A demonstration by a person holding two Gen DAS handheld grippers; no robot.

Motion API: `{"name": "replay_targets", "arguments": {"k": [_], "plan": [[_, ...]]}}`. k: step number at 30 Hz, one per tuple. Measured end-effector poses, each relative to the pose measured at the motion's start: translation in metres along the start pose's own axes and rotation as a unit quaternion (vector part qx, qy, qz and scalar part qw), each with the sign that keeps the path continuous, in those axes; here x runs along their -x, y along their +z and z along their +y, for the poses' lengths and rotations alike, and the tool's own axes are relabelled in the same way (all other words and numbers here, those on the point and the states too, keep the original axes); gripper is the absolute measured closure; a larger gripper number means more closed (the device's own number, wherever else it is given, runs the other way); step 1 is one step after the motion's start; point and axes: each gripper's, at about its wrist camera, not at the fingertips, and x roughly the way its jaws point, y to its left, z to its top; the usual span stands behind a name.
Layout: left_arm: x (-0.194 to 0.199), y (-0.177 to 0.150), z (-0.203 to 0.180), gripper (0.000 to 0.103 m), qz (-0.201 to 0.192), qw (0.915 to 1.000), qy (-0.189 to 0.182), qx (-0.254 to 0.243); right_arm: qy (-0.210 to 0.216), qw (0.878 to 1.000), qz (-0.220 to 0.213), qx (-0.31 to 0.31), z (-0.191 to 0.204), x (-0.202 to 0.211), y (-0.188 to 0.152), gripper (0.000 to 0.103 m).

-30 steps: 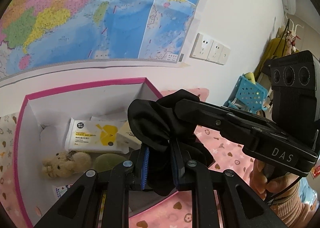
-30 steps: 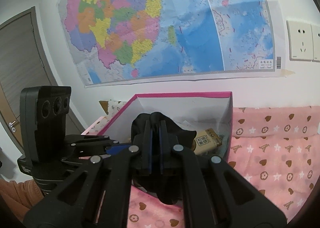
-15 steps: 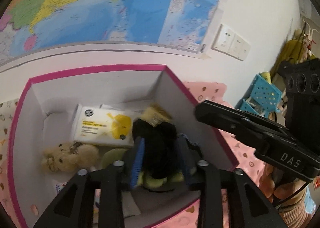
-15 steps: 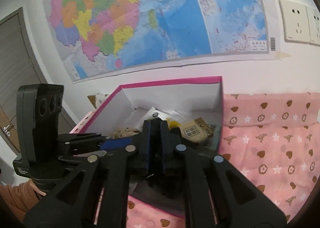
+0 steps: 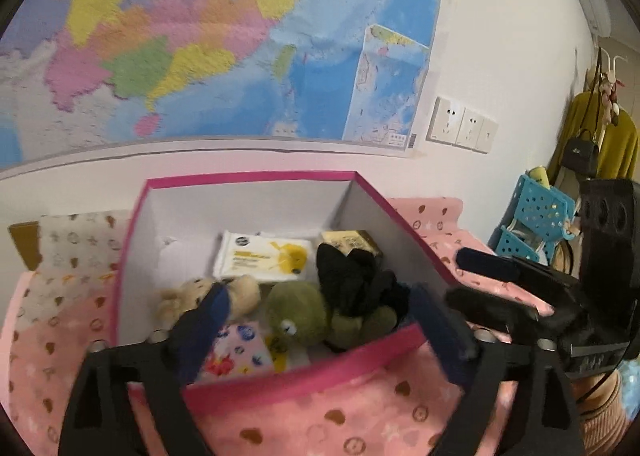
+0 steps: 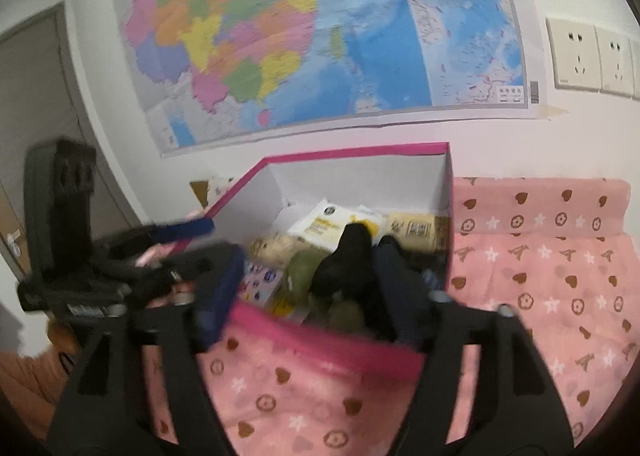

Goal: Organize soft objects
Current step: 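Open both grippers and pull them back from the box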

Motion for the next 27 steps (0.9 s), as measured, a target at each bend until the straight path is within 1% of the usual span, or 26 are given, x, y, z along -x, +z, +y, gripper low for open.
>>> {"name": "replay_targets", "arguments": {"k": [1,2,5,6,10,14,19,23,27], "plan": [[0.008,-0.007,0.001,0.0,-0.01,0.9999,0.011,-0.003,-0.01,1.0,-0.002,0.012,0.006,0.003,-0.005,0.016],[0.012,-0.011,0.0,0.0,-0.014,0.9996,0.024,-0.006,-0.019,1.0,-0.005,0.023,0.012,0.005,-0.011,0.014],[0.022,-0.028,0.001,0.0,-0.011,0.9977,0.066,-0.008,-0.041,0.999,0.003,0.033,0.023,0.009,-0.03,0.006],[0.024,-0.031,0.001,0.0,-0.008,0.9976,0.068,-0.006,-0.048,0.998,0.005,0.03,0.024,0.009,-0.035,0.004],[0.029,-0.048,0.008,0.0,0.007,0.9965,0.082,0.018,-0.073,0.997,0.006,0.02,0.029,0.009,-0.052,0.004],[0.03,-0.059,0.011,0.0,0.017,0.9955,0.089,0.03,-0.076,0.997,0.012,0.004,0.031,0.009,-0.067,0.004],[0.03,-0.068,0.01,0.0,0.026,0.9943,0.099,0.028,-0.075,0.997,0.022,0.002,0.038,0.01,-0.078,0.004],[0.03,-0.072,0.008,0.0,0.023,0.9919,0.123,0.026,-0.076,0.997,0.022,0.003,0.043,0.012,-0.082,0.004],[0.028,-0.075,0.006,0.0,0.03,0.9905,0.133,0.015,-0.077,0.997,0.026,0.003,0.044,0.013,-0.084,0.004]]}}
